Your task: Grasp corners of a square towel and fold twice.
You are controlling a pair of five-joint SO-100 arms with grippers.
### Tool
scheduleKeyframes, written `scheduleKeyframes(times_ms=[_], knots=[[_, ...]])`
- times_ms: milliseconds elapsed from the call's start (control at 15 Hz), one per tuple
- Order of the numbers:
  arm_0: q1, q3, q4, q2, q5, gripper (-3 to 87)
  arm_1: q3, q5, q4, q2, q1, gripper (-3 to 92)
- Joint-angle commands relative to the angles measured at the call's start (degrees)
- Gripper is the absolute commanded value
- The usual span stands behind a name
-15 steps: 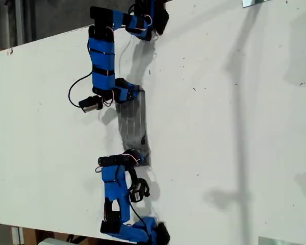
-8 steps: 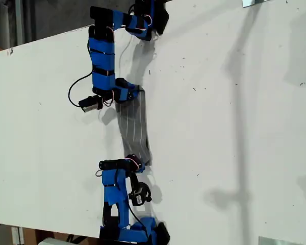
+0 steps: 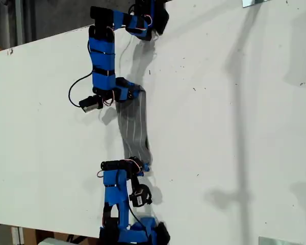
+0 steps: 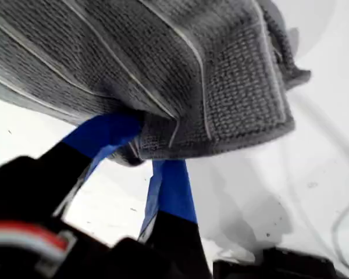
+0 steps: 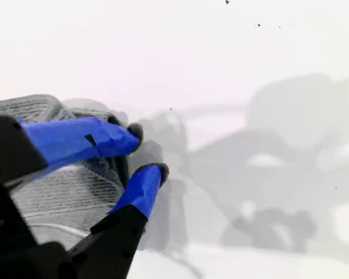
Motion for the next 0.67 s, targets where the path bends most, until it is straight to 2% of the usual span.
scheduleKeyframes(times_ms=[0, 200, 400, 600], knots=[[-1.7, 0.0, 0.9, 11.2, -1.4, 25.1, -1.7, 0.3, 0.3, 2.9, -1.8, 21.8], [-4.6, -3.5, -0.1, 23.3, -8.1, 26.2, -1.5, 0.3, 0.0, 3.0, -1.8, 21.5], [-5.4, -6.4, 0.1, 22.1, -11.2, 26.0, -1.1, 0.4, 0.5, 3.0, -2.0, 21.3], [-5.5, -2.6, 1.0, 29.4, -12.4, 25.6, 0.1, 0.4, 0.5, 3.4, -1.8, 20.9]])
